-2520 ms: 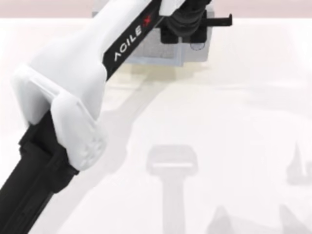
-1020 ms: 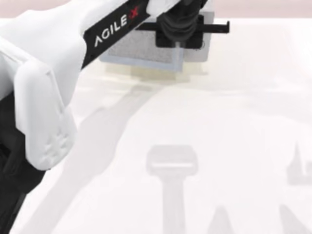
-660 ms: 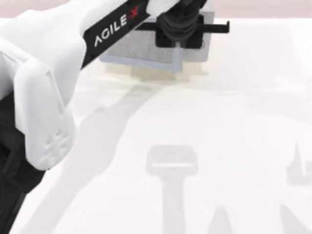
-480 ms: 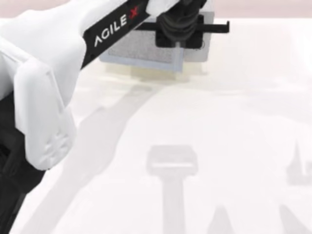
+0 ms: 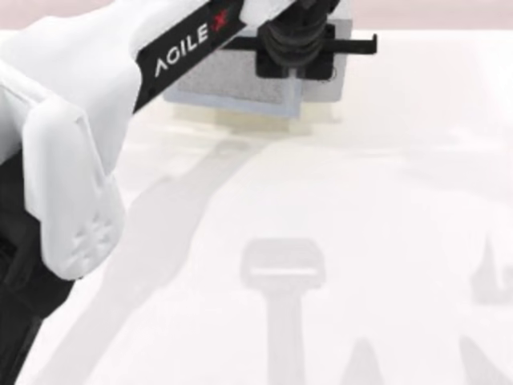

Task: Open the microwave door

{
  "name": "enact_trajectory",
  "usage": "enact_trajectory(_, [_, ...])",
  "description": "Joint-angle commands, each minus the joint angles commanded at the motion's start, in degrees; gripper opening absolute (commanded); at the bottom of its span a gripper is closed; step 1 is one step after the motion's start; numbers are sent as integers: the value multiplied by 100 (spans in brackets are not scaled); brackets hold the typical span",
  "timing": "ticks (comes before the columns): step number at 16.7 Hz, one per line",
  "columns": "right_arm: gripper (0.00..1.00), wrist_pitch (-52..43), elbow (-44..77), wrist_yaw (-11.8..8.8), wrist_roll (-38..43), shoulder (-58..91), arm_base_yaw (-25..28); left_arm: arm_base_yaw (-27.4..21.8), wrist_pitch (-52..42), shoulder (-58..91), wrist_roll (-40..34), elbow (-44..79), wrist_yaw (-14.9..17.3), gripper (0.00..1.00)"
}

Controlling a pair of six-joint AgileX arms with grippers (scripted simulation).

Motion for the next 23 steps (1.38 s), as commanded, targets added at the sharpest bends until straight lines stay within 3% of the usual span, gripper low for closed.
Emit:
enact_trajectory(10, [100, 0, 0, 0, 0, 0, 0, 40, 737, -787, 541, -1391, 249, 0])
enact_trajectory(23, [100, 0, 0, 0, 0, 0, 0, 43, 761, -813, 558, -1430, 261, 0])
